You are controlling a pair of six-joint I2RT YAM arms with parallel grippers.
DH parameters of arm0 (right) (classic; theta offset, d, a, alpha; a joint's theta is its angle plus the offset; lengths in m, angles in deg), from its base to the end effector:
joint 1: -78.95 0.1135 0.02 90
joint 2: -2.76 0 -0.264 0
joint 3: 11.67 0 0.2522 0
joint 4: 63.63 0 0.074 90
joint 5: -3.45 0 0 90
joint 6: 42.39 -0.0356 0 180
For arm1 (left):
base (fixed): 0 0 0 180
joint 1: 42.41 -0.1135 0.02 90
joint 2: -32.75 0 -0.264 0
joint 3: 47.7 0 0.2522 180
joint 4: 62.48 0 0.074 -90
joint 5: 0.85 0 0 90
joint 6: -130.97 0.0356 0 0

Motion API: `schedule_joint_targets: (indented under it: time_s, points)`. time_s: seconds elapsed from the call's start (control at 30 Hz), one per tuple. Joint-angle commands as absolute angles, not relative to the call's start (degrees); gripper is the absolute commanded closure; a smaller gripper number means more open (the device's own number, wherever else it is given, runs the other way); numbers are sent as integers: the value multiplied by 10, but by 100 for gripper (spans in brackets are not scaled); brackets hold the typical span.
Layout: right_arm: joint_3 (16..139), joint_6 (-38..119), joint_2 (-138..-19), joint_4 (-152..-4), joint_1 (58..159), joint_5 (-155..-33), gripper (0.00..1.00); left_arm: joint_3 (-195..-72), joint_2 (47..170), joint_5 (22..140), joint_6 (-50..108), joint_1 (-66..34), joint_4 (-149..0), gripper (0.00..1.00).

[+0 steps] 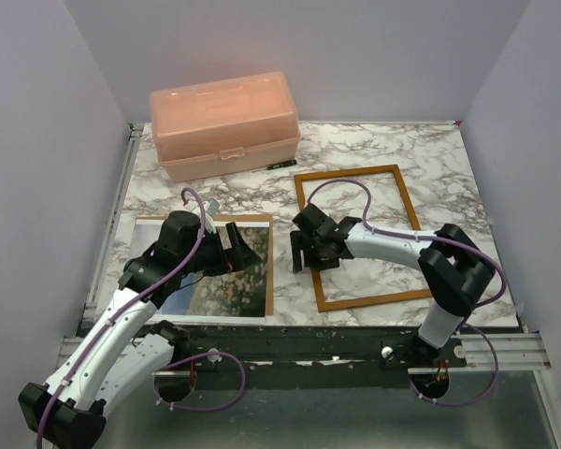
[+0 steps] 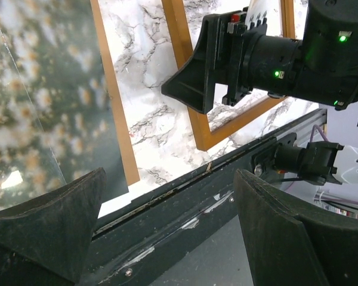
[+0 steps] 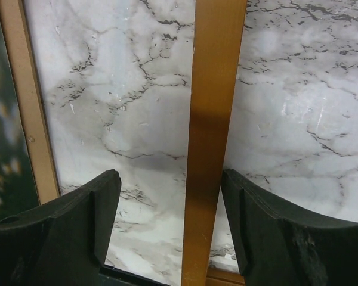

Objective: Put the photo into the frame
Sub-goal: Adjust the photo frame at the center of the board, then turn over the photo frame at the center of the board.

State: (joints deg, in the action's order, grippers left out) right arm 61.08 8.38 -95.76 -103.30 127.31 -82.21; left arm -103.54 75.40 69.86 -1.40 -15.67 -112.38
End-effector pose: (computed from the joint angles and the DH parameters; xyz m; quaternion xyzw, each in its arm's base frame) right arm 0.2224 0.2461 0.1653 -0.0697 0.9740 0.1204 0.1790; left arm 0.1355 -0.0814 0.2856 -0.0454 0.8832 -0.3741 0.2792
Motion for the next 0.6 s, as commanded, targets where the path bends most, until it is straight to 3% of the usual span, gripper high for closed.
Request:
schedule_joint_targets:
  time_s: [0.0, 0.33, 0.47, 0.57]
  points:
    - [628, 83, -1012, -1078, 1260, -827, 25, -1022, 741, 683, -17, -159, -1129, 11]
    - [692, 95, -1070, -1087, 1240, -809, 38, -1017, 742, 671, -18, -159, -1120, 11]
    - [690, 92, -1066, -1087, 1239, -808, 68, -1016, 746, 662, -15, -159, -1114, 10]
    - [690, 90, -1056, -1087, 1239, -814, 85, -1008, 750, 651, -19, -159, -1102, 10]
